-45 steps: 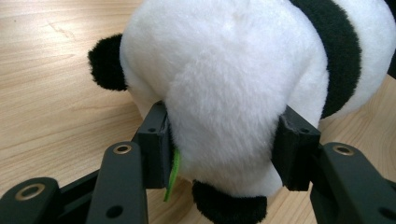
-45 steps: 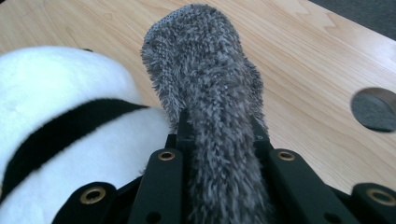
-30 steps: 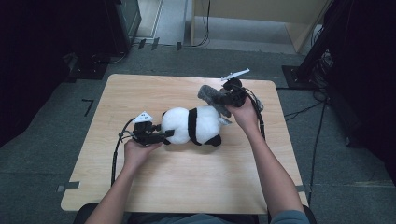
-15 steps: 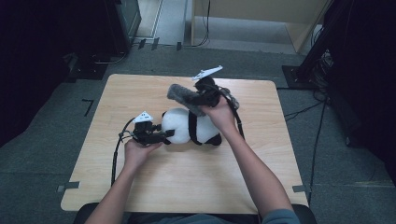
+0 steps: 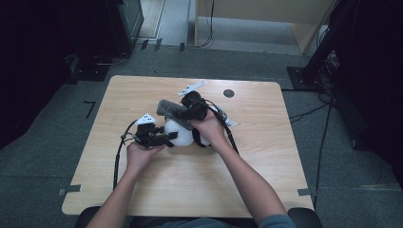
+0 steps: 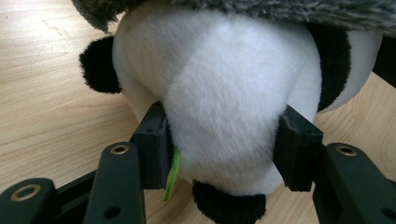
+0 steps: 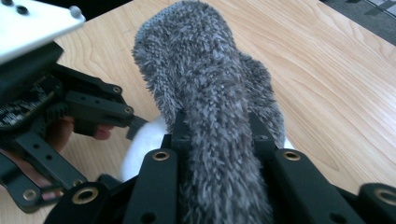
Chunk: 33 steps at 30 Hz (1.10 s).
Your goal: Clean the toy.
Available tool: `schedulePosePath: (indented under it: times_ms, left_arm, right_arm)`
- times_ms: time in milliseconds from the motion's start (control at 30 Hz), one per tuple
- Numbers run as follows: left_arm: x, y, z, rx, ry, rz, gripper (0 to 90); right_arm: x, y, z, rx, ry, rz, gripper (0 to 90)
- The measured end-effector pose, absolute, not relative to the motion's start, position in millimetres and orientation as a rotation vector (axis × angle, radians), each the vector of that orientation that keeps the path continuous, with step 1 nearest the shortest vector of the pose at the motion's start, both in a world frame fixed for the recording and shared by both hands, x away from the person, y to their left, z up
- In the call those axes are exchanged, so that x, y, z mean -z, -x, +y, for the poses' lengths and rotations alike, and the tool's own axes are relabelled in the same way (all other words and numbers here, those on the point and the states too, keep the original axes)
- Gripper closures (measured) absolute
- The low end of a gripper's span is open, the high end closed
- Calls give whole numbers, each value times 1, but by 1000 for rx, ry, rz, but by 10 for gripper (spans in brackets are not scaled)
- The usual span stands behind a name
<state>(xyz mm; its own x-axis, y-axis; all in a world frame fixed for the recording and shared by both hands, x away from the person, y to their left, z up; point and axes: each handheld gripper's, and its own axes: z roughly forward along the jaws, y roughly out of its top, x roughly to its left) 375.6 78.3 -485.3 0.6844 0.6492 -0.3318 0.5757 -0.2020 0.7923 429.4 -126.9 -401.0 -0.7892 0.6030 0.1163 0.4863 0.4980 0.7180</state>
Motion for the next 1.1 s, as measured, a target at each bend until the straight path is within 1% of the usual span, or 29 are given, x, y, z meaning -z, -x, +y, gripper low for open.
schedulePosePath:
  times_ms: [200, 767, 1100]
  left_arm:
    - [484, -376, 79, -81, -1889, 962, 460]
    - [484, -376, 79, -92, -1893, 946, 458]
    - [485, -377, 79, -91, -1890, 945, 451]
  right_arm:
    - [401, -430, -147, -1111, -984, 2539, 723]
    - [391, -426, -231, -1092, -1140, 2393, 725]
    - [390, -424, -255, -1070, -1195, 2360, 737]
